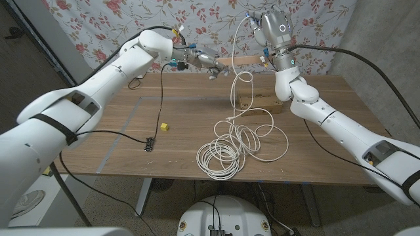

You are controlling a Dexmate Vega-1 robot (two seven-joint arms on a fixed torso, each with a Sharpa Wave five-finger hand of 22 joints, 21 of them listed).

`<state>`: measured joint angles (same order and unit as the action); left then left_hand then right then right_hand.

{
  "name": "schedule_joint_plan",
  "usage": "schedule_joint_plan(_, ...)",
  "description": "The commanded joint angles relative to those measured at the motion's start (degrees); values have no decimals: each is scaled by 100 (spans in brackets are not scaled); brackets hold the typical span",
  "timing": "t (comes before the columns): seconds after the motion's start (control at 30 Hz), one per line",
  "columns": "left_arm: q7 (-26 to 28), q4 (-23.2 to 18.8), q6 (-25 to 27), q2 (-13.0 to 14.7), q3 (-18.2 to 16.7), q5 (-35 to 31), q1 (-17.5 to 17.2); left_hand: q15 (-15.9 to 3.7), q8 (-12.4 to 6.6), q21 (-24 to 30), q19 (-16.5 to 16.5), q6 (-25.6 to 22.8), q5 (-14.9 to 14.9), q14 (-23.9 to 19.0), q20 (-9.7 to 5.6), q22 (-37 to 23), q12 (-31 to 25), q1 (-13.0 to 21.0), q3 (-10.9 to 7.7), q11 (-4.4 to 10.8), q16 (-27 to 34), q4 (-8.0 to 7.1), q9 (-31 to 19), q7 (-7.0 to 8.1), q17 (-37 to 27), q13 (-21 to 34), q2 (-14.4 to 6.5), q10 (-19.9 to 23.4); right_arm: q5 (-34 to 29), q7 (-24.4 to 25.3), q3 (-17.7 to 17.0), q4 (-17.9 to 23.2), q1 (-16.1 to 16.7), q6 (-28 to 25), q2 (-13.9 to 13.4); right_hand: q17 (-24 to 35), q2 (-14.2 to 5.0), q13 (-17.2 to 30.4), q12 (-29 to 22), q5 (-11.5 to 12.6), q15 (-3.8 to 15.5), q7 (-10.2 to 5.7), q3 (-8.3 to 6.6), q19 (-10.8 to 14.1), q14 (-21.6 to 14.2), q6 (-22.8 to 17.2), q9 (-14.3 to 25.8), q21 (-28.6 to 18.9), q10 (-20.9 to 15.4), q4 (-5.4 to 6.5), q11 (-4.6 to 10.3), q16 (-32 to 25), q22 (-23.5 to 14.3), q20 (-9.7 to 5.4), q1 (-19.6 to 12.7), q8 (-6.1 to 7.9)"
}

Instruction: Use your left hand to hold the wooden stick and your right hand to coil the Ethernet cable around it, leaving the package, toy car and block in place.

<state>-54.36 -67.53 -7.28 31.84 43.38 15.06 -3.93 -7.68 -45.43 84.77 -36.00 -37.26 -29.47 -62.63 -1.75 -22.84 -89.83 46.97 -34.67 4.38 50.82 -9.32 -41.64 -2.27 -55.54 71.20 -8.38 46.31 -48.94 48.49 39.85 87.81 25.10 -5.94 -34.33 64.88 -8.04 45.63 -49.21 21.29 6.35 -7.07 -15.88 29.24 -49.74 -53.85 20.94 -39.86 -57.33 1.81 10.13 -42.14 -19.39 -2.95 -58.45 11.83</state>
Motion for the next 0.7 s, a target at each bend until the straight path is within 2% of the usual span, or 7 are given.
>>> schedule_joint_plan(0.03, 40, -494, 315, 348, -135, 228, -292, -219, -49, 35, 42, -56, -27, 152, 3, -3, -36, -35, -31, -39, 3027, 11, -21, -10, -1498, 9, -14, 34, 395, -147, -121, -203, -144, 161, 47, 51, -73, 27, -37, 57, 625, 193, -3, -21, -74, -707, 27, -53, 18, 60, 25, 42, 0, -562, -74, 10)
schedule_joint_plan(0.23, 228, -791, 591, 537, -130, 88, -362, -213, -56, 64, 42, -49, -31, 148, 5, 3, -34, -36, -39, -38, 3047, 12, -12, -23, -1497, 9, -22, 31, 934, 70, -410, -234, 31, 387, 71, 86, -75, 25, -42, 64, 625, 203, 1, -27, -79, -709, 28, -68, 18, 72, 20, 55, 15, -562, -80, 3)
schedule_joint_plan(0.4, 368, -981, 941, 635, -14, -205, -288, -220, -68, 88, 30, -32, -34, 159, -5, 30, -34, -37, -47, -37, 3067, 14, -13, -26, -1496, 8, -28, 32, 1326, 569, -643, -316, 216, 786, 150, 120, -79, 8, -39, 70, 625, 210, 3, -35, -83, -704, 34, -83, 13, 83, 22, 68, 29, -560, -88, -3)
schedule_joint_plan(0.47, 329, -838, 918, 569, 2, -190, -245, -222, -67, 88, 21, -37, -34, 158, -5, 46, -35, -37, -50, -40, 3072, 14, -1, -32, -1495, 8, -31, 38, 1416, 721, -710, -320, 275, 901, 177, 144, -83, -13, -36, 73, 624, 212, 2, -41, -87, -706, 41, -94, 0, 89, 14, 77, 39, -559, -96, -3)
schedule_joint_plan(0.53, 269, -645, 765, 477, -13, -113, -221, -215, -71, 95, 19, -41, -34, 158, -4, 48, -33, -36, -52, -41, 3076, 15, 0, -28, -1495, 8, -34, 32, 1236, 769, -693, -291, 285, 757, 133, 158, -82, -12, -44, 75, 623, 213, 3, -43, -89, -708, 45, -101, -10, 92, -1, 83, 45, -558, -101, -3)
schedule_joint_plan(0.7, 113, -379, 465, 309, -6, -30, -120, -224, -75, 116, 24, -38, -35, 162, -5, 60, -35, -39, -57, -40, 3091, 14, 15, -35, -1494, 9, -34, 38, 1139, 596, -649, -304, 228, 543, 106, 188, -80, -4, -54, 78, 623, 214, 5, -44, -93, -717, 44, -118, -8, 99, 3, 94, 59, -551, -111, -6)
